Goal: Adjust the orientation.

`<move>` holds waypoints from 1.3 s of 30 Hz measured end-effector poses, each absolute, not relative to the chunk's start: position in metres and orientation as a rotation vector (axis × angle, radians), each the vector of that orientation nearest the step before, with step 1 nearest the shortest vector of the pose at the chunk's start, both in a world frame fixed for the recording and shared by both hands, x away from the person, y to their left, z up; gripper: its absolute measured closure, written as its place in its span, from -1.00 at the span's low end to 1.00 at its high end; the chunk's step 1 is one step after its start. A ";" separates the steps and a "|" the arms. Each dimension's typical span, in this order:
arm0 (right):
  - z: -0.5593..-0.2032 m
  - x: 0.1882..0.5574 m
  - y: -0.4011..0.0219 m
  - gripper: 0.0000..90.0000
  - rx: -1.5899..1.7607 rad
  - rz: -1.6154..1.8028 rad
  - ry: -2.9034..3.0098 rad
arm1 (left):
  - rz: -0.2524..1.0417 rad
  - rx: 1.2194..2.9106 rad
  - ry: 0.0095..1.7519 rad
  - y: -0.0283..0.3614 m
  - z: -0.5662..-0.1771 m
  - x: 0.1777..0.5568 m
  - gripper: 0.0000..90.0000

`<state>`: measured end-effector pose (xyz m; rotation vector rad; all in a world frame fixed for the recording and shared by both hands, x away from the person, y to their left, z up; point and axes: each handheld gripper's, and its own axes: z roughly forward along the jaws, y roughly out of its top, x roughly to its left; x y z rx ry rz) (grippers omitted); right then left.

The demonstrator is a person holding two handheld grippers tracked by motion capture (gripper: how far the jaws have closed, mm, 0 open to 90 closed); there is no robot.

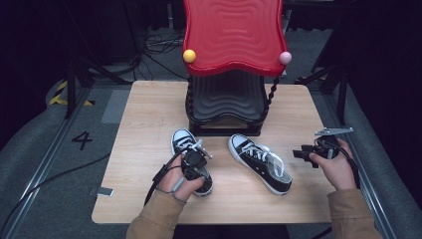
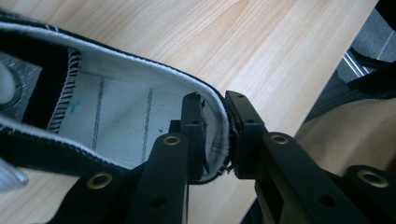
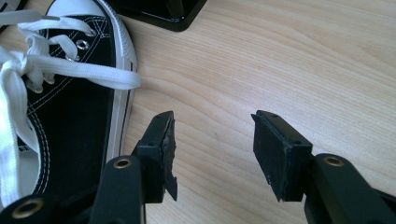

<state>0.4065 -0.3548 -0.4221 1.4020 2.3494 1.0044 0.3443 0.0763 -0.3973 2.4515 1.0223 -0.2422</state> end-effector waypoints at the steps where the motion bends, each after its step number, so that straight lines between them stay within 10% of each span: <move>1: -0.421 0.407 -0.354 0.11 1.406 1.006 2.347 | -0.241 2.449 1.017 0.080 -0.395 0.343 0.77; 27: -0.420 0.433 -0.330 0.08 1.355 1.028 2.389 | -0.202 2.474 1.312 0.165 -0.395 0.319 0.84; 39: -0.420 0.431 -0.332 0.06 1.356 1.027 2.378 | -0.156 2.376 1.333 0.154 -0.423 0.333 0.45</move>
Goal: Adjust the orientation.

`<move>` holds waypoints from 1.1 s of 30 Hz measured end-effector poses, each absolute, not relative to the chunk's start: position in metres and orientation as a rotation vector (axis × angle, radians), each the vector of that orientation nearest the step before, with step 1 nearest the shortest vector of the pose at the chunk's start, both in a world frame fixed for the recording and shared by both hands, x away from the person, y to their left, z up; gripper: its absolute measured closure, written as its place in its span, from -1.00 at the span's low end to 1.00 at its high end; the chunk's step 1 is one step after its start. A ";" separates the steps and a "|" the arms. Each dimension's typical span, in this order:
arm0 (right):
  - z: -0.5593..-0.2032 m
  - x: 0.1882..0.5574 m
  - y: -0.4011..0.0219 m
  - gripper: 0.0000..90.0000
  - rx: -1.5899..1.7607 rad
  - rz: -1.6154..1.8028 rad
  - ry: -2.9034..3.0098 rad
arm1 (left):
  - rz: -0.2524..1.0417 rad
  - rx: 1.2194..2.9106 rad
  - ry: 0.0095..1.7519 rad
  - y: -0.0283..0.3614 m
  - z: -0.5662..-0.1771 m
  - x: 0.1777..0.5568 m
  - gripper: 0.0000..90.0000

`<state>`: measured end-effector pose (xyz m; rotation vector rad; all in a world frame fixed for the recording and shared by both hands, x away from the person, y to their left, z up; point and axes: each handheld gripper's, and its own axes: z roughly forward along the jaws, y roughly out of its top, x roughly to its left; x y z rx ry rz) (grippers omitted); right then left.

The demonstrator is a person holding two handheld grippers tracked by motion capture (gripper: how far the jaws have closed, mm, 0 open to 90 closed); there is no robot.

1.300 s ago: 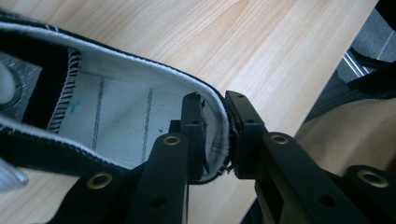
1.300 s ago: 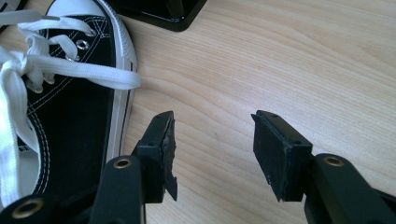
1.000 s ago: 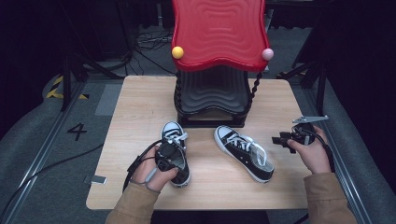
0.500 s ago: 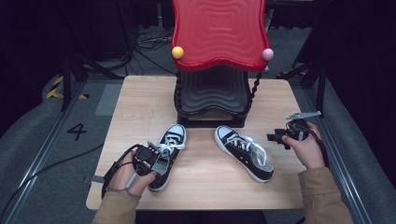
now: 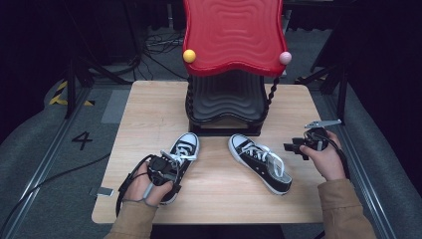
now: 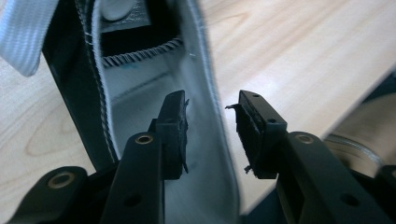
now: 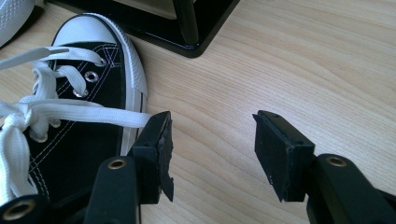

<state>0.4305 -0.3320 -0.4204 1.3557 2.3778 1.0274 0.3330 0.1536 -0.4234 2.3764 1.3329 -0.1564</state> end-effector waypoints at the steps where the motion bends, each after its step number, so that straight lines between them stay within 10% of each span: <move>1: -0.420 0.430 -0.333 0.06 1.357 1.029 2.376 | -0.159 2.376 1.330 0.154 -0.426 0.335 0.48; 33: -0.429 0.411 -0.355 0.00 1.431 1.000 2.322 | 0.076 2.182 1.363 0.132 -0.444 0.362 0.75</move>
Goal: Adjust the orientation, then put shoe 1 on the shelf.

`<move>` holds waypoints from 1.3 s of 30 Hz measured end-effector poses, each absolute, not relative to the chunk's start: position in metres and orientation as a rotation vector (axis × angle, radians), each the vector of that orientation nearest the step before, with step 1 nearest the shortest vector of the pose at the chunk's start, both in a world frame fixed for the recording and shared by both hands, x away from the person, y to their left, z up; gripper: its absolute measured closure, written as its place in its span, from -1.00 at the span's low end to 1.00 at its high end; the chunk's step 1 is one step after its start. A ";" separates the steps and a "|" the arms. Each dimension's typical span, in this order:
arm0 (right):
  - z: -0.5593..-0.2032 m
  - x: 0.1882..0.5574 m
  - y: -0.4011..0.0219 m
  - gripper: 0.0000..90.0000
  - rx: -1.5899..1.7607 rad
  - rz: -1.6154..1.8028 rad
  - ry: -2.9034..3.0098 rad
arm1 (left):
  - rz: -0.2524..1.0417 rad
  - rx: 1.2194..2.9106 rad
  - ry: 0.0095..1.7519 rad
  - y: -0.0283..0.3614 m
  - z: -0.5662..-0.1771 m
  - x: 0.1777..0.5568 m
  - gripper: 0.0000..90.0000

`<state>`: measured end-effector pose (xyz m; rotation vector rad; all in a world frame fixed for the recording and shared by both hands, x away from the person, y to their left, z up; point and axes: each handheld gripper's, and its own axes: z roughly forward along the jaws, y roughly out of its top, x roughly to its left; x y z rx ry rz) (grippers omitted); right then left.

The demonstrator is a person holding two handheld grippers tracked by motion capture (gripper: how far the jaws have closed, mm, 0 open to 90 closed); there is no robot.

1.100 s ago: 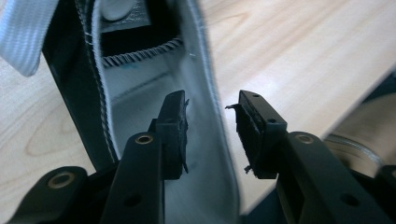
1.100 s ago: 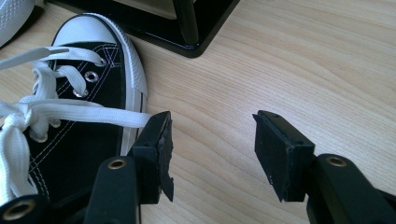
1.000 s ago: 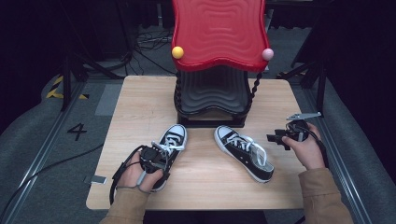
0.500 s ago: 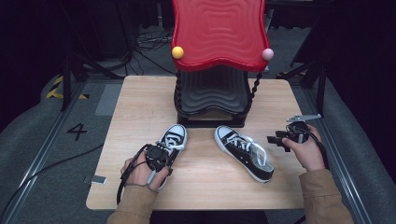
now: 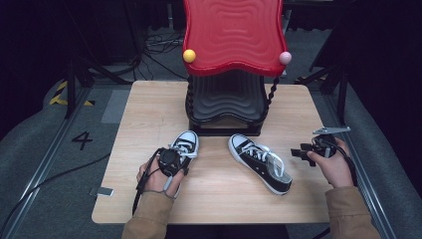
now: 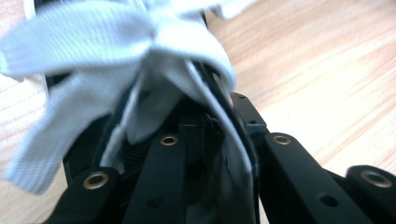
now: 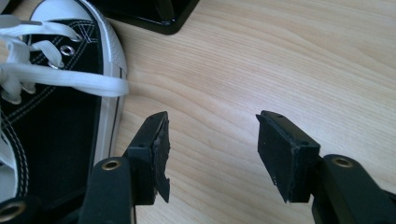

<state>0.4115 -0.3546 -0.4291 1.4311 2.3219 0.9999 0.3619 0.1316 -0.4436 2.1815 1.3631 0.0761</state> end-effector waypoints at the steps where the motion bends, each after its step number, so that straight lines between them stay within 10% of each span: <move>1: -0.430 0.409 -0.357 -0.01 1.440 0.994 2.319 | 0.066 2.182 1.363 0.132 -0.443 0.363 0.78; 39: -0.441 0.401 -0.371 0.08 1.553 1.100 2.287 | -0.033 2.231 1.088 0.110 -0.346 0.346 0.93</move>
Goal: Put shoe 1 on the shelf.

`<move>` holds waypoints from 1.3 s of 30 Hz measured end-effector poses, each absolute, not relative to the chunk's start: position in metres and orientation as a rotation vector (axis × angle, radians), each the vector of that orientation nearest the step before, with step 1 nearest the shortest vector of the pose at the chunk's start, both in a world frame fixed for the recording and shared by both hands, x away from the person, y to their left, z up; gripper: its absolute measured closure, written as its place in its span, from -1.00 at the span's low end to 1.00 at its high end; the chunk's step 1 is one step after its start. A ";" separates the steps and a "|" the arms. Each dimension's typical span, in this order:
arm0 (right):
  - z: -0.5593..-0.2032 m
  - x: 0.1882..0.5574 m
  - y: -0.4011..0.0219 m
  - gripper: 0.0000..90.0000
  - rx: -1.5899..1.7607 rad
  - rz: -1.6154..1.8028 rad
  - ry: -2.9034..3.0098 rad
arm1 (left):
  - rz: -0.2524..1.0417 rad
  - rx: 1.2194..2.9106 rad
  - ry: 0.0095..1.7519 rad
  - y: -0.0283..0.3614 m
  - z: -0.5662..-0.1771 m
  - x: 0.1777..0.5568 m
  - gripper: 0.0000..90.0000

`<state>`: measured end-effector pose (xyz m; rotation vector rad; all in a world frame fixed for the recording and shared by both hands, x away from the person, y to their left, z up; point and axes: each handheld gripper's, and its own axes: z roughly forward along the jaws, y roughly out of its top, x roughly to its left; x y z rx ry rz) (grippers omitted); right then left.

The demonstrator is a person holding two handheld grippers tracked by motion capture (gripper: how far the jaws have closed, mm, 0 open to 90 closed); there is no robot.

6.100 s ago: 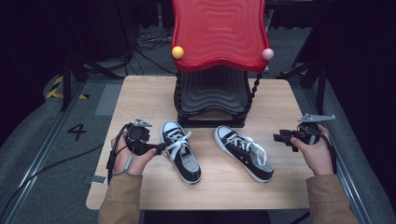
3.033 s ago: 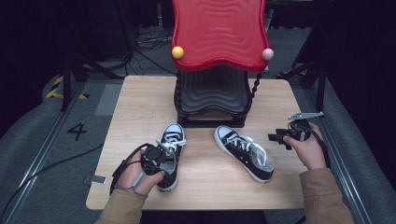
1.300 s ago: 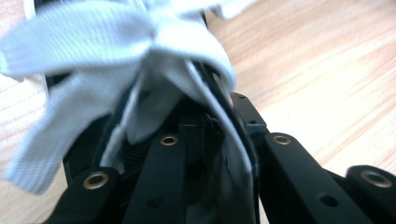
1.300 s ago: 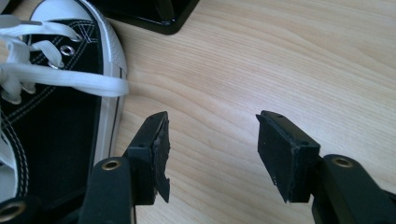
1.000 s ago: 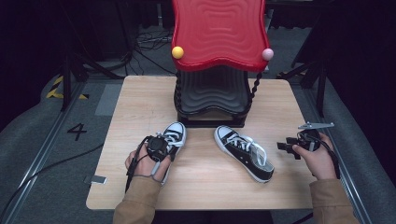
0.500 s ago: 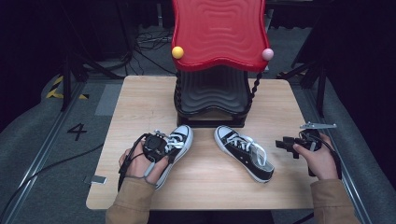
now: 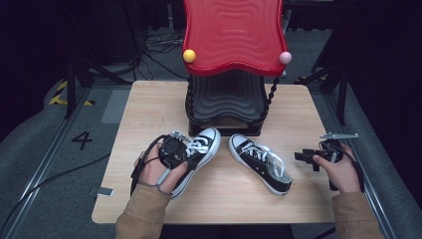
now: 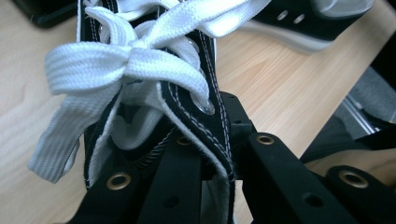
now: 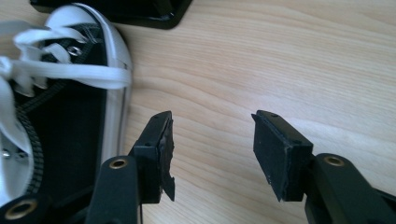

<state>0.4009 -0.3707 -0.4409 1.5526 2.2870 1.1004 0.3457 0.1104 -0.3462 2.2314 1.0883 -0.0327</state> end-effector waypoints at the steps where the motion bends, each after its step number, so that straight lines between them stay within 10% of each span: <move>1: -0.441 0.401 -0.371 0.08 1.555 1.095 2.291 | -0.032 2.228 1.078 0.107 -0.342 0.348 0.93; 39: -0.440 0.408 -0.378 0.08 1.496 1.174 2.330 | 0.365 2.056 1.199 0.023 -0.304 0.455 0.93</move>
